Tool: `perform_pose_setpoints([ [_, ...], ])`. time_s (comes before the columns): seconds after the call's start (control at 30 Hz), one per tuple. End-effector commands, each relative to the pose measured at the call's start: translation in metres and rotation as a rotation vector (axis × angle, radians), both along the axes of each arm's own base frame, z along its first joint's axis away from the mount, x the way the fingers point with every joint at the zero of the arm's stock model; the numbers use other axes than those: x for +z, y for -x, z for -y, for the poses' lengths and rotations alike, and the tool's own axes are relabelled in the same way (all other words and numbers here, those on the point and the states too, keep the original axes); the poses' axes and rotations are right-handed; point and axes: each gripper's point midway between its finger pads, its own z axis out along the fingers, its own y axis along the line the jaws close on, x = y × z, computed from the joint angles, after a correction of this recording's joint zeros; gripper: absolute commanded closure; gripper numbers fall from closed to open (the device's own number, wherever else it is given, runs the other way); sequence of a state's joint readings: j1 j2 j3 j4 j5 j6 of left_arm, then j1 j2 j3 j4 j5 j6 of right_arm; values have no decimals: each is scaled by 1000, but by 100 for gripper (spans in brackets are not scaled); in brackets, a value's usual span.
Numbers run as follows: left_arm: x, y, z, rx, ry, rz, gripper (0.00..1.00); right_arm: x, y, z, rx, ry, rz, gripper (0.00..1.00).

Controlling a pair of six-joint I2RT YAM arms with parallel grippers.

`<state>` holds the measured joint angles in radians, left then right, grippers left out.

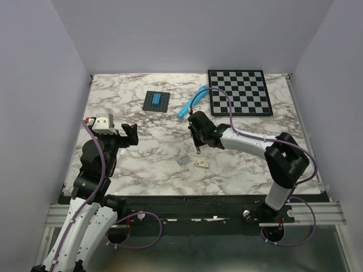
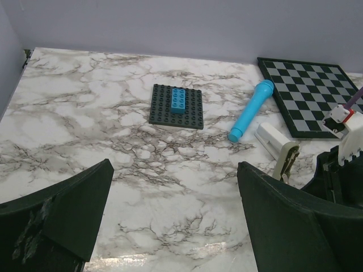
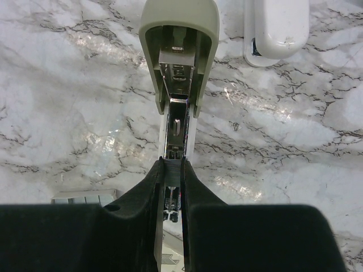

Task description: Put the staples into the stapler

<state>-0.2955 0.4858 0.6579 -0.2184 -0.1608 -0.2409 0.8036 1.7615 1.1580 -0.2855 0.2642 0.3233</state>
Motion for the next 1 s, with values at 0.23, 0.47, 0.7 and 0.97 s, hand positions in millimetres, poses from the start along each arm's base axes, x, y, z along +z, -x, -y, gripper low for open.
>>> perform_pose_setpoints([
  [0.23,1,-1,4,-20,15,10,1,-18,4,-1,0,-15,-51,83],
  [0.47,0,-1,4,-20,16,9,1,-21,4,3,-15,-7,-56,83],
  [0.7,0,-1,4,-21,16,7,1,-21,3,9,-32,1,-52,84],
  [0.97,0,-2,5,-23,16,7,1,-27,6,7,-12,1,-77,84],
])
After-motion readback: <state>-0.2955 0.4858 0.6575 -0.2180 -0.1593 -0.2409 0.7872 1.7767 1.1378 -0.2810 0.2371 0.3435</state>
